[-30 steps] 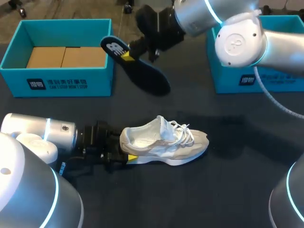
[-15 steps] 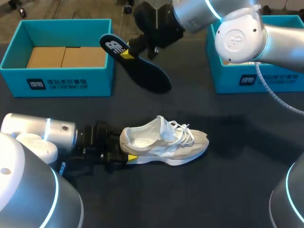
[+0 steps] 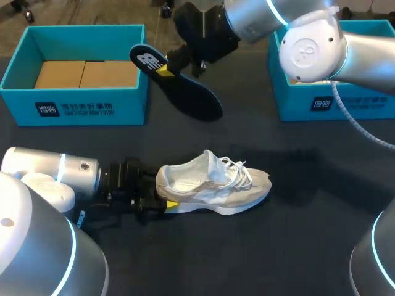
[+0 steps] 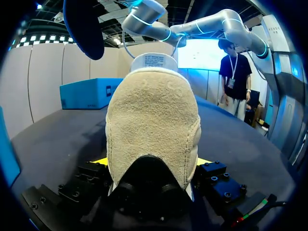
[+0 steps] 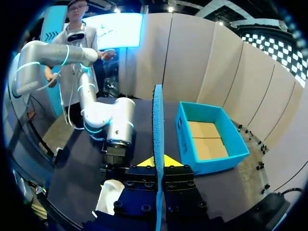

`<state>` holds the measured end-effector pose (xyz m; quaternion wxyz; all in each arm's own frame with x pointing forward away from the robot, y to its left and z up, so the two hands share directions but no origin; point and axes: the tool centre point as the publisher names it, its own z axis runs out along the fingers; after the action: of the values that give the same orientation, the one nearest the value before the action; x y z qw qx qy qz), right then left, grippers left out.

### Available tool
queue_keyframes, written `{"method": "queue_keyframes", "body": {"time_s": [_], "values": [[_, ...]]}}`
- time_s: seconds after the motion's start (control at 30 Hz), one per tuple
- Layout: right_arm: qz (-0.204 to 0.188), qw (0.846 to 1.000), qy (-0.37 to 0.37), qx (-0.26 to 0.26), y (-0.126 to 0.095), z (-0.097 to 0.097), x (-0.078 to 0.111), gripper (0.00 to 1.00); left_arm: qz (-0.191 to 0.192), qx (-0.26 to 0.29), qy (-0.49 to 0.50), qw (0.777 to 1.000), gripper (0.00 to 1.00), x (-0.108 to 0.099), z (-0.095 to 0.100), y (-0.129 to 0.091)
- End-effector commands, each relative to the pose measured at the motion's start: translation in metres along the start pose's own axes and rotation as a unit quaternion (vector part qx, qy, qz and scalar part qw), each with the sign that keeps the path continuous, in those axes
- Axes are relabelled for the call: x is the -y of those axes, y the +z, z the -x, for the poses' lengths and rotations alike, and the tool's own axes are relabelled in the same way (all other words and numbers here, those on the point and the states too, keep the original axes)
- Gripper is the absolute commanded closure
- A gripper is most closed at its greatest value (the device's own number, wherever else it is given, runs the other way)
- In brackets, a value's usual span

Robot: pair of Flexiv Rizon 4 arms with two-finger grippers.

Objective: Take the shoe out of the shoebox, open the shoe tongue, remove and reinsert the insole, then place the shoe into the shoebox

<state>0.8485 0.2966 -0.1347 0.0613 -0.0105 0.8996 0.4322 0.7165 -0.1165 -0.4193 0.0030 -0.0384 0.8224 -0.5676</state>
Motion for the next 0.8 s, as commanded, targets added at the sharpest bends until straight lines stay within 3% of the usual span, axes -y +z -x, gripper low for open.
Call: {"method": "queue_keyframes", "body": {"time_s": [0.03,0.17,0.3,0.53,0.8], "values": [[0.039,0.999,0.014,-0.02,-0.006,-0.001,-0.005,1.0,0.0,0.0,0.0,1.0,1.0,0.0,0.0,0.001],[0.092,0.993,0.056,-0.044,-0.022,0.0,-0.014,1.0,0.0,0.0,0.0,1.0,1.0,0.0,0.0,0.001],[0.146,0.985,0.088,-0.035,-0.041,-0.003,-0.029,1.0,0.0,0.0,0.0,1.0,1.0,0.0,0.0,0.001],[0.257,0.958,0.119,-0.037,-0.067,-0.005,-0.052,1.0,0.0,0.0,0.0,1.0,1.0,0.0,0.0,0.001],[0.316,0.933,0.155,-0.071,-0.086,-0.01,-0.075,1.0,0.0,0.0,0.0,1.0,1.0,0.0,0.0,0.001]]}}
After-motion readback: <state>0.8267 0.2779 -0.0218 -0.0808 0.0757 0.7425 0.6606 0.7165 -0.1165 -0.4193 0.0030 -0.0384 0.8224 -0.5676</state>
